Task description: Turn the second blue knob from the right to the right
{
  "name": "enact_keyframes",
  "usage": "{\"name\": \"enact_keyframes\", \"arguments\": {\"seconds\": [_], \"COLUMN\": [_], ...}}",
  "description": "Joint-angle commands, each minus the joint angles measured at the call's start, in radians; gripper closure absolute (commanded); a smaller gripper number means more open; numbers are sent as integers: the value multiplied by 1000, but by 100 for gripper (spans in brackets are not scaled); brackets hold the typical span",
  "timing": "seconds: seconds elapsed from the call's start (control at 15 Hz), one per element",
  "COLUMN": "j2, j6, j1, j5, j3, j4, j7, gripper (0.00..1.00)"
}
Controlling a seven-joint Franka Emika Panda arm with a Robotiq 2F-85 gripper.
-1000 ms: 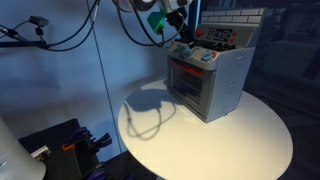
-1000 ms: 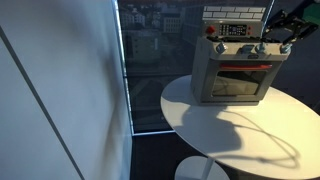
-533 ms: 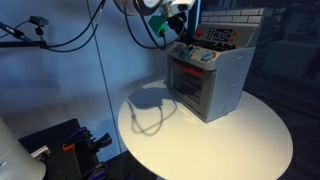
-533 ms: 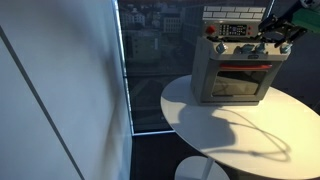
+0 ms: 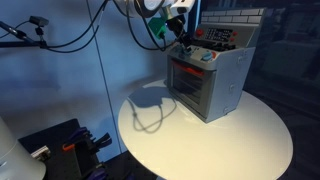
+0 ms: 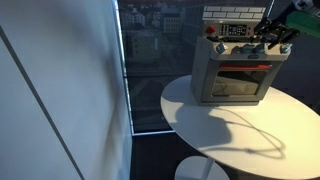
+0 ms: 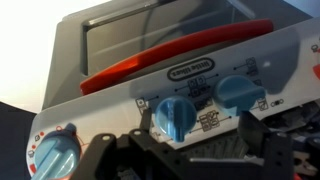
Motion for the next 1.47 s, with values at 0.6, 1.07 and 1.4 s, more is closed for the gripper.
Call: {"name": "enact_keyframes", "arguments": {"seconds": [0.6,1.07,1.4], "j2": [26,24,19], "j6": [12,14,17], "j1": [10,10,16], "j5": [-26,-40,-78], "j3": [-10,-23,-34], "j4": [38,37,33], "j7": [49,73,118], "gripper": [30,53,89]}}
